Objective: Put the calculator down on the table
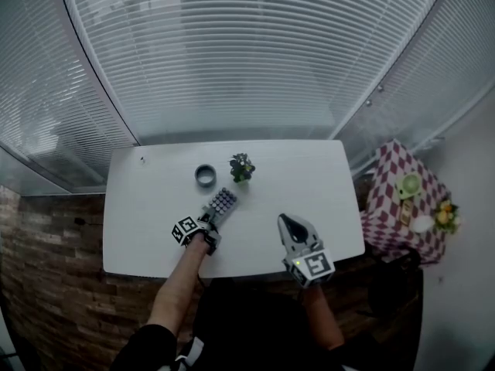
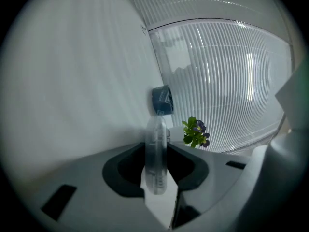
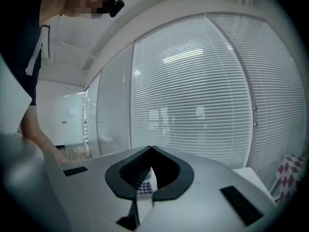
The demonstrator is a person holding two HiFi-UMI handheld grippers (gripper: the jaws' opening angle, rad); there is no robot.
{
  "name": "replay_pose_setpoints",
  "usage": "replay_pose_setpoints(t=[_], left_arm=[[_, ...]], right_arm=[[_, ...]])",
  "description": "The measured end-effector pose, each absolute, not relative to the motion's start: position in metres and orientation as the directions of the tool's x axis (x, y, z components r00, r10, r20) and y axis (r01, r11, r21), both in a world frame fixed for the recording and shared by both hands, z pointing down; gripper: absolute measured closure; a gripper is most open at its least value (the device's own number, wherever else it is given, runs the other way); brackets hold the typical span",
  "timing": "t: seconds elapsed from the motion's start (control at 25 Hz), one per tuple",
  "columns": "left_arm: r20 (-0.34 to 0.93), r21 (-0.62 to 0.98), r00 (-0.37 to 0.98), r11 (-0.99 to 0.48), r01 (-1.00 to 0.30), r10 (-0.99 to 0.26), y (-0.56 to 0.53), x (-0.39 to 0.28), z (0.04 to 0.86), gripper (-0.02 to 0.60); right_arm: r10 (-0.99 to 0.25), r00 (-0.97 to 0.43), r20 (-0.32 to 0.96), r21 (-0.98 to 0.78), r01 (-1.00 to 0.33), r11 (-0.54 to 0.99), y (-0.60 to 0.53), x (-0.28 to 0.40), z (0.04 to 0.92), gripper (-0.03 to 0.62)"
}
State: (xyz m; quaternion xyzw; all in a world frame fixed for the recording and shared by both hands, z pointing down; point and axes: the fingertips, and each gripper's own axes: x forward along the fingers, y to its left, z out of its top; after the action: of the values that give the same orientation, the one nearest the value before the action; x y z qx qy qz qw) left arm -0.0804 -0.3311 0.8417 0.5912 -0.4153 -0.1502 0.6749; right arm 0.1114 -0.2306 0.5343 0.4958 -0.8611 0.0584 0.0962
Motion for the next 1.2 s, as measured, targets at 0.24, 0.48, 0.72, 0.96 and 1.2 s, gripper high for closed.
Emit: replay_pose_setpoints(t=[0.24, 0.48, 0.72, 0.96, 1.2], left_arm=[[0.526, 0.843, 0.578, 0.291, -0.452, -0.624, -0.328, -0.085, 0.840, 0.381], [0.649, 0.742, 0.513, 0.319, -0.590, -0.561, -0.320, -0.089, 0.836, 0.325], [0.677, 0.709, 0.456, 0.346, -0.614, -0.578, -0.310, -0.108, 0.836, 0.308], [0.530, 0.831, 0.502, 0.301, -0.468, -0.684, -0.291, -0.115, 0.818, 0.300], [0.278, 0.941, 0.533, 0.114, -0.319, -0.799, -0.282, -0.119, 0.757, 0.299]], right_arm=[[-0.850, -0.490, 0.192, -0.015, -0.868, 0.497, -0.230, 0.107, 0.529, 0.588], [-0.841, -0.509, 0.184, -0.007, -0.856, 0.517, -0.227, 0.101, 0.520, 0.588], [-0.838, -0.510, 0.195, 0.011, -0.853, 0.522, -0.228, 0.097, 0.522, 0.588], [-0.831, -0.523, 0.188, -0.011, -0.848, 0.531, -0.228, 0.095, 0.522, 0.588], [-0.832, -0.523, 0.185, -0.012, -0.848, 0.530, -0.228, 0.099, 0.522, 0.588]])
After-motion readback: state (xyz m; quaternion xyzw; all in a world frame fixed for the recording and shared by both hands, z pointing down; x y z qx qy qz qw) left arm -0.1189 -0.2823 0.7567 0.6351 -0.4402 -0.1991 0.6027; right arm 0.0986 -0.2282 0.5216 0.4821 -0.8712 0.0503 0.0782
